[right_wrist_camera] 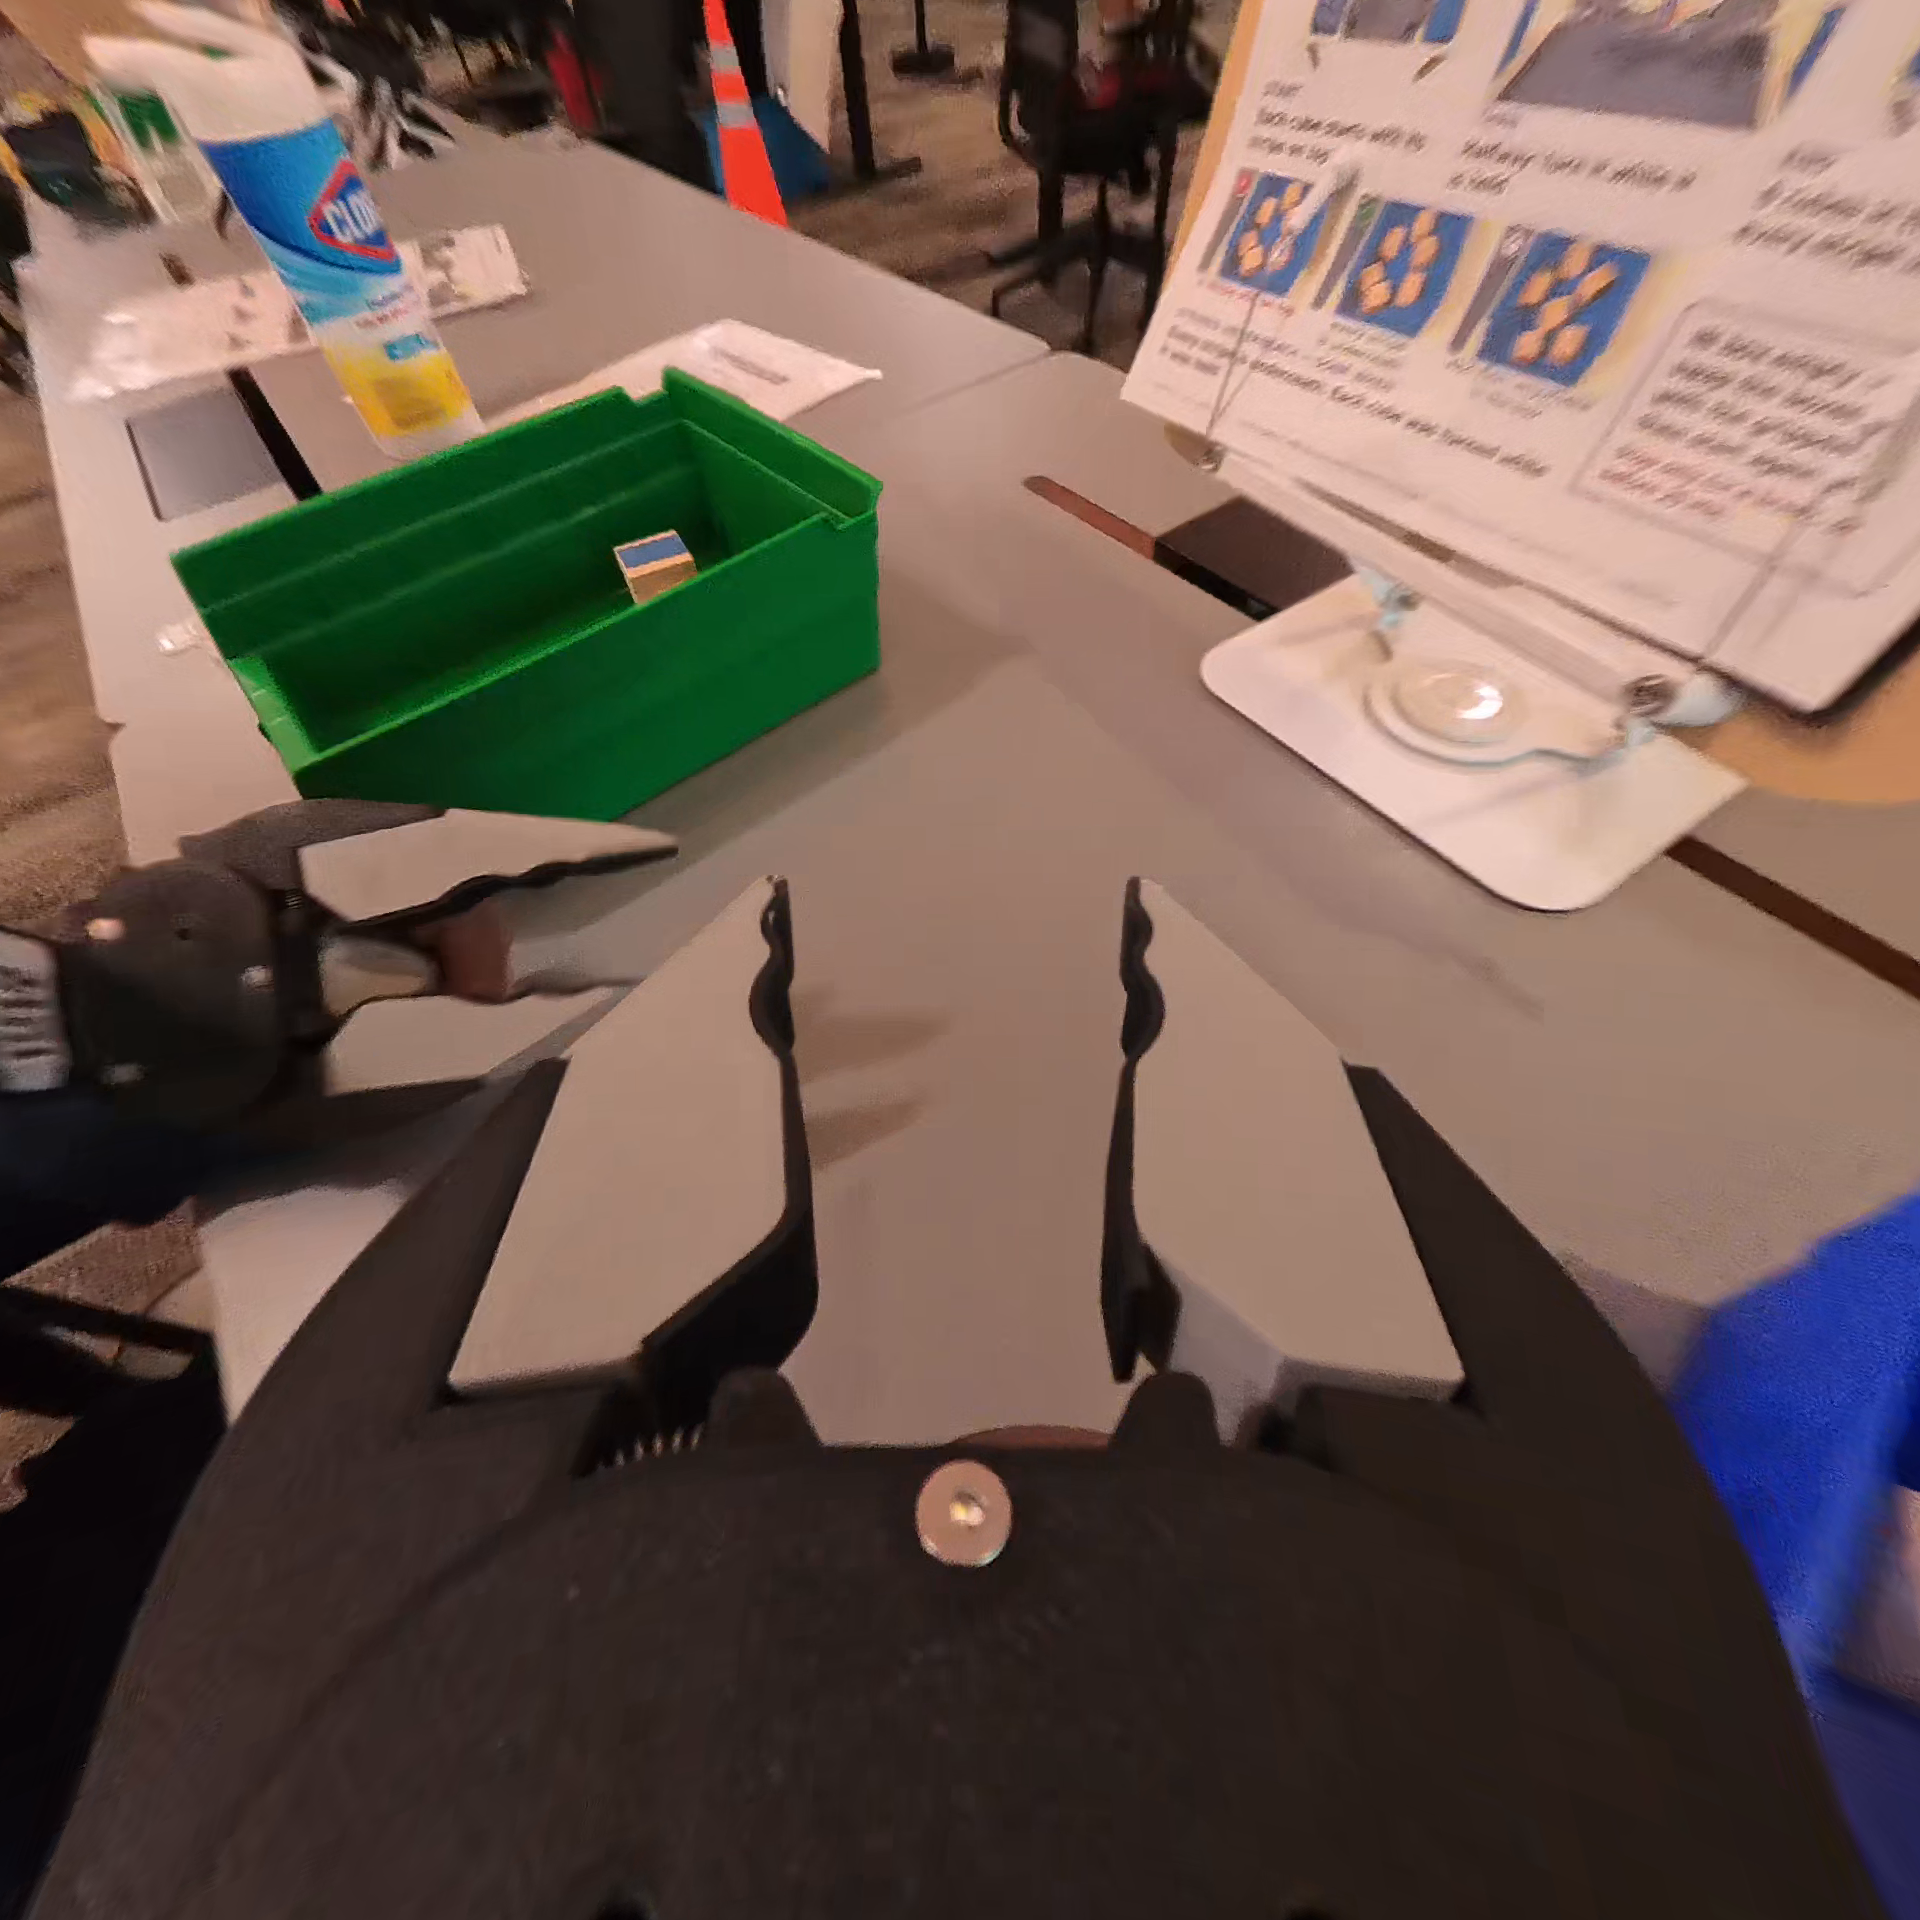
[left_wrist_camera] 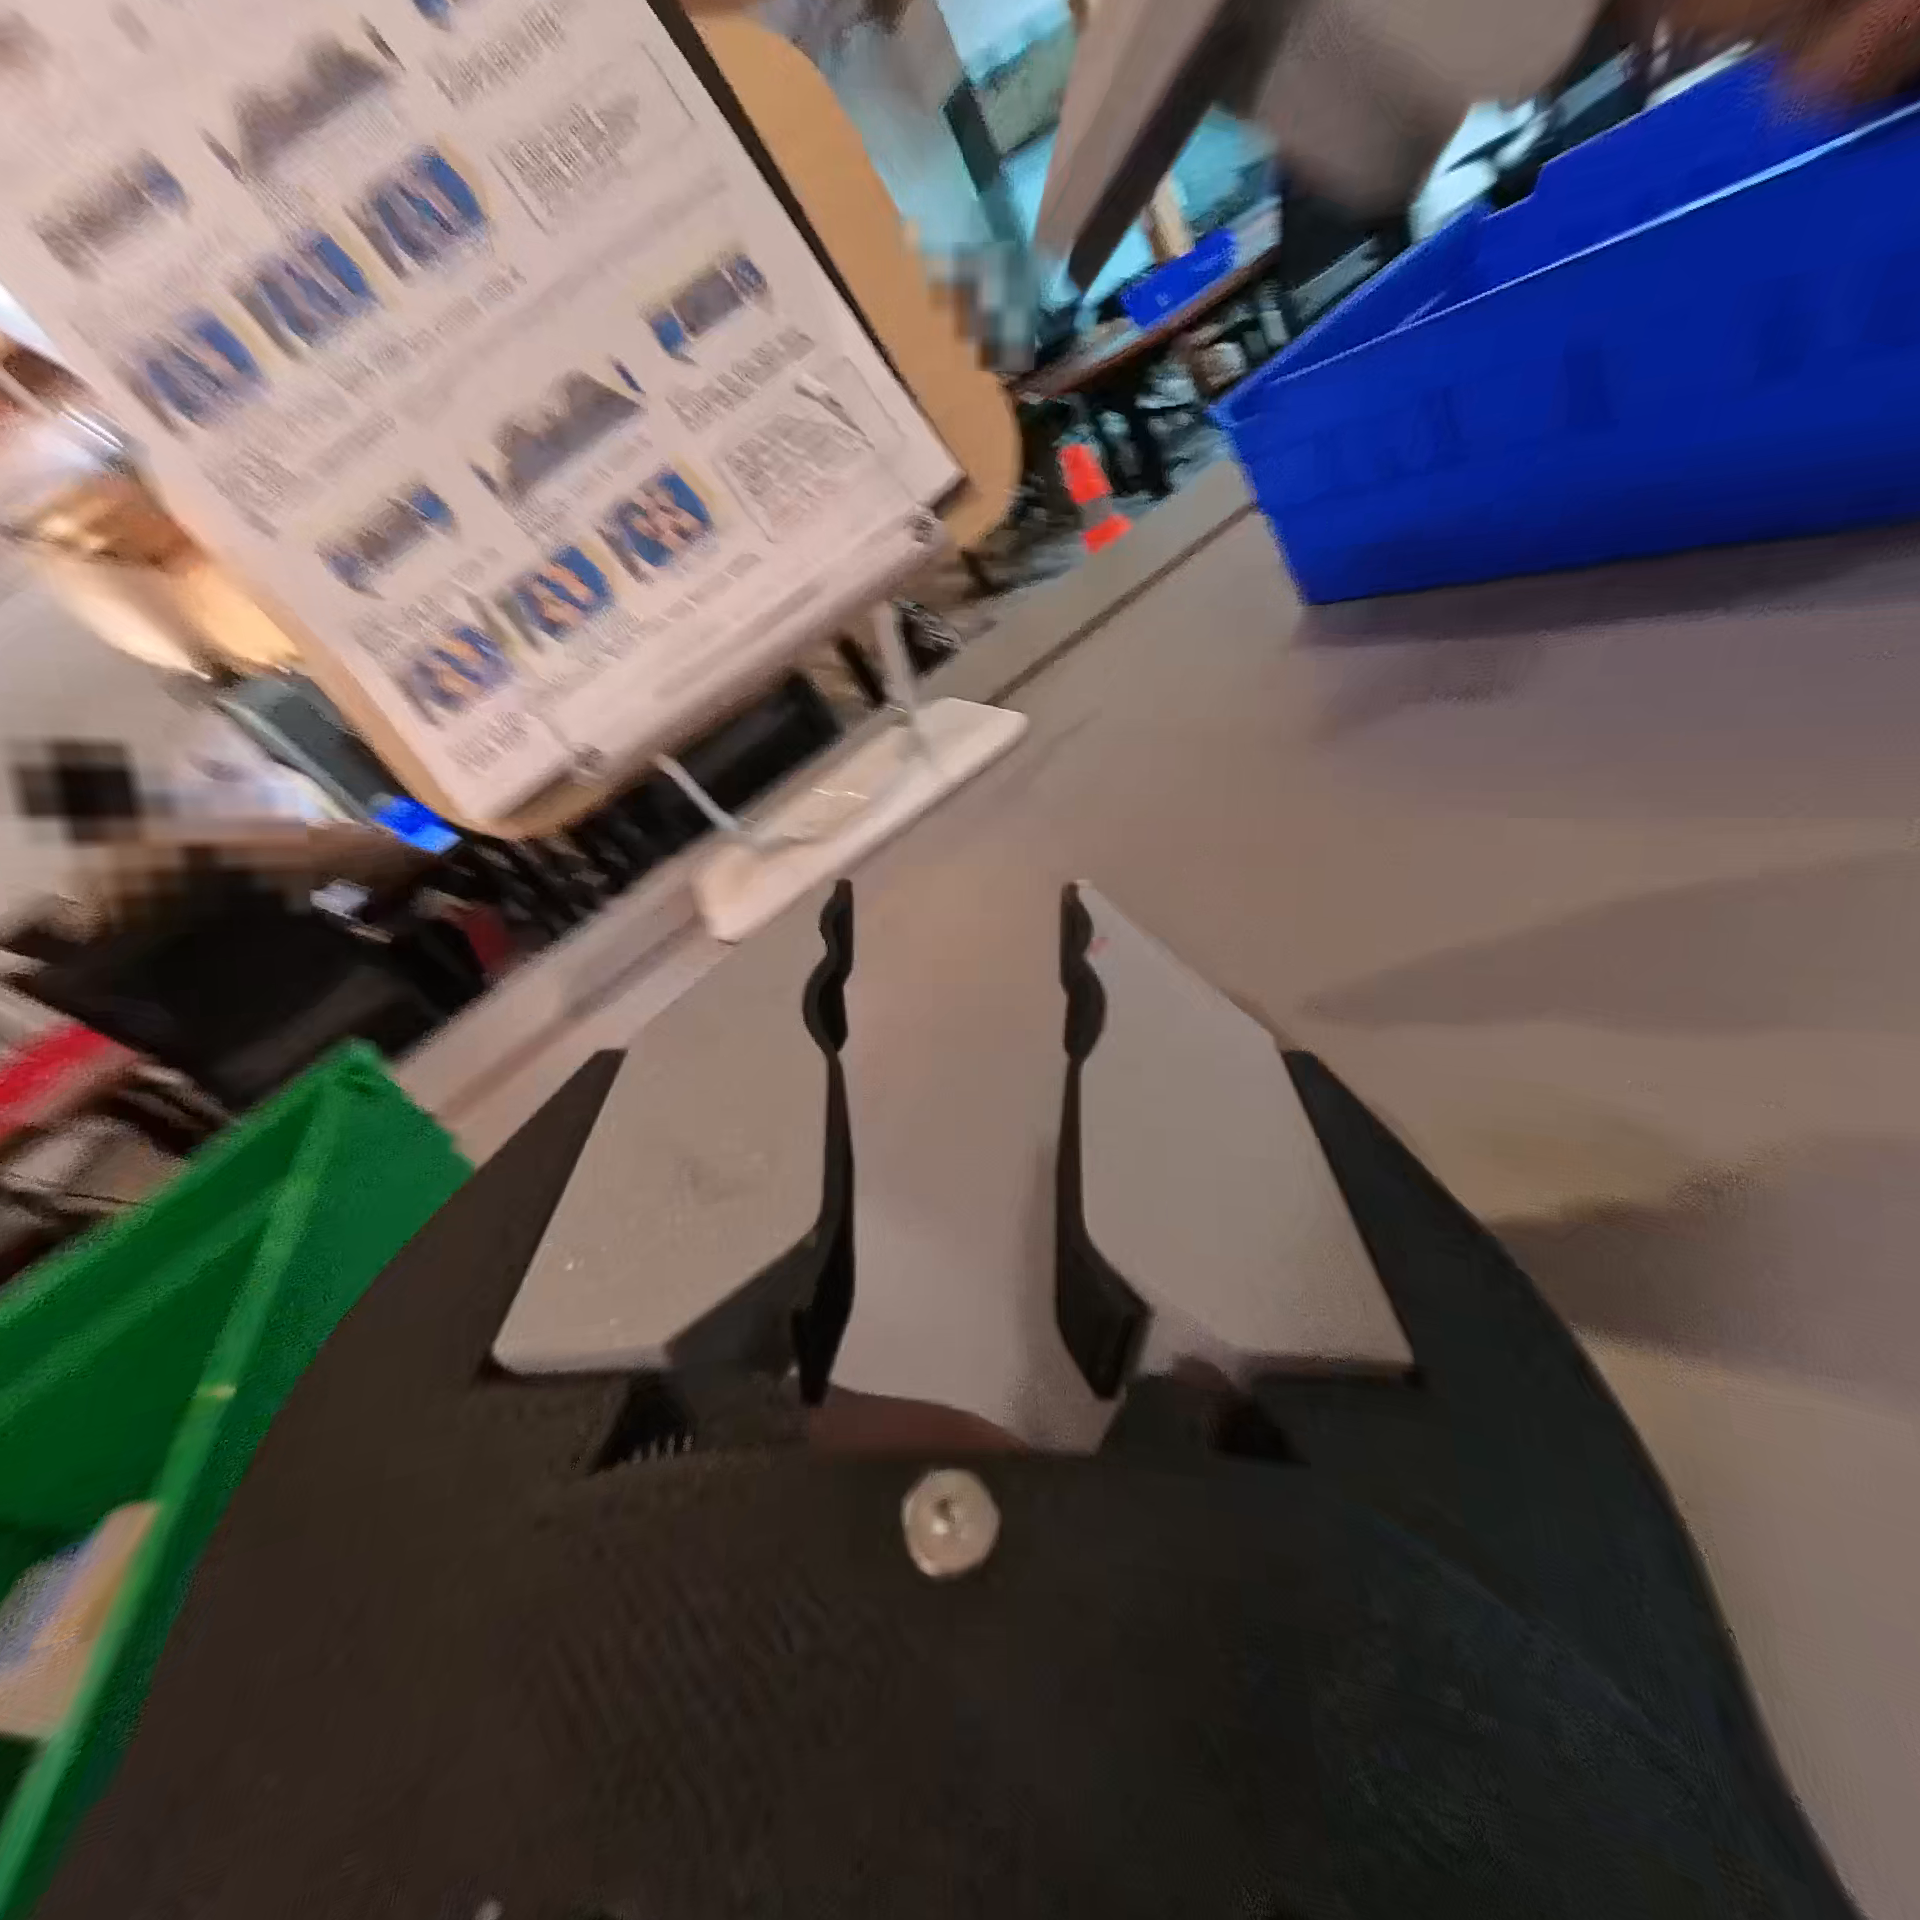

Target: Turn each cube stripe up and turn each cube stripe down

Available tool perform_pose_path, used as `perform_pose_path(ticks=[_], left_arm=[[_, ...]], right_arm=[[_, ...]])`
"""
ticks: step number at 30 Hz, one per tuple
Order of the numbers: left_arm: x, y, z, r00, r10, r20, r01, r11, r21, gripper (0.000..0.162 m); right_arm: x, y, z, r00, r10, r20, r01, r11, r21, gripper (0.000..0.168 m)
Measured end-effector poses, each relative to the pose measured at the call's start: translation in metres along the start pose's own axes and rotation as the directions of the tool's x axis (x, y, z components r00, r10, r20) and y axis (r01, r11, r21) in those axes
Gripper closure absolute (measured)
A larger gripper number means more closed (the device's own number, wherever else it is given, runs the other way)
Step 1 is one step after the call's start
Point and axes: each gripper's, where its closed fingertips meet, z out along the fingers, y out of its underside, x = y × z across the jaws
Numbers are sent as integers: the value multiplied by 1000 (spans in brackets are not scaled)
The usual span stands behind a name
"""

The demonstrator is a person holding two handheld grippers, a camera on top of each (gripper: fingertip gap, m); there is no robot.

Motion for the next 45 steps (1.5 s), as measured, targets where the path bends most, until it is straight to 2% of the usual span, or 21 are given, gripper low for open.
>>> perform_pose_path(ticks=[1,4,5,7,8,10,13,16,18,22,26,28,32,34,36,38,40,42,44,45], left_arm=[[12,-1,-7,996,-66,-65,65,998,-23,120],[26,-24,-43,974,-121,-189,116,993,-37,117],[19,-34,-55,971,-124,-203,120,992,-34,117],[-10,-53,-74,970,-147,-192,144,989,-29,118],[-31,-58,-79,973,-157,-167,152,987,-41,117],[-76,-49,-81,977,-172,-130,153,978,-141,103],[-151,-6,-74,969,-247,-25,226,917,-330,101],[-221,67,-62,953,-260,157,303,806,-509,99],[-245,118,-55,933,-275,233,360,703,-613,97],[-266,191,-44,893,-289,344,449,539,-713,100],[-266,233,-37,892,-255,372,449,425,-786,103],[-249,251,-39,893,-294,342,432,343,-834,113],[-252,255,-34,873,-338,352,465,358,-810,117],[-260,239,-28,890,-313,331,445,446,-777,117],[-269,203,-17,914,-294,279,403,589,-700,117],[-264,146,-6,951,-261,163,307,759,-574,117],[-231,76,-3,985,-165,-50,133,914,-384,118],[-176,14,-14,968,-6,-250,-34,988,-154,118],[-116,-38,-35,909,129,-396,-98,990,98,117],[-91,-58,-45,883,168,-437,-96,979,182,118]], right_arm=[[-1,11,13,1000,6,13,-7,999,35,110],[9,45,43,998,55,15,-57,990,132,117],[14,57,50,996,90,15,-91,989,116,124],[6,64,58,982,163,91,-169,983,70,115],[6,65,59,982,166,94,-174,981,85,122],[8,72,61,981,179,72,-184,982,54,119],[6,73,61,986,158,60,-161,986,52,120],[4,74,61,991,131,42,-133,990,48,120],[2,77,62,992,121,38,-123,992,38,120],[1,80,64,994,103,27,-104,994,27,121],[2,81,65,993,114,38,-115,993,23,121],[2,80,64,988,141,57,-143,989,26,121],[4,78,61,987,151,60,-154,987,39,122],[1,77,60,985,154,75,-158,987,39,121],[-6,76,60,979,160,123,-166,986,34,121],[-20,76,60,963,171,209,-179,984,18,120],[-45,71,57,911,204,359,-219,976,2,118],[-76,61,45,788,256,560,-291,956,-27,115],[-102,49,29,637,285,716,-352,934,-59,112],[-113,44,21,568,288,771,-368,927,-75,109]])
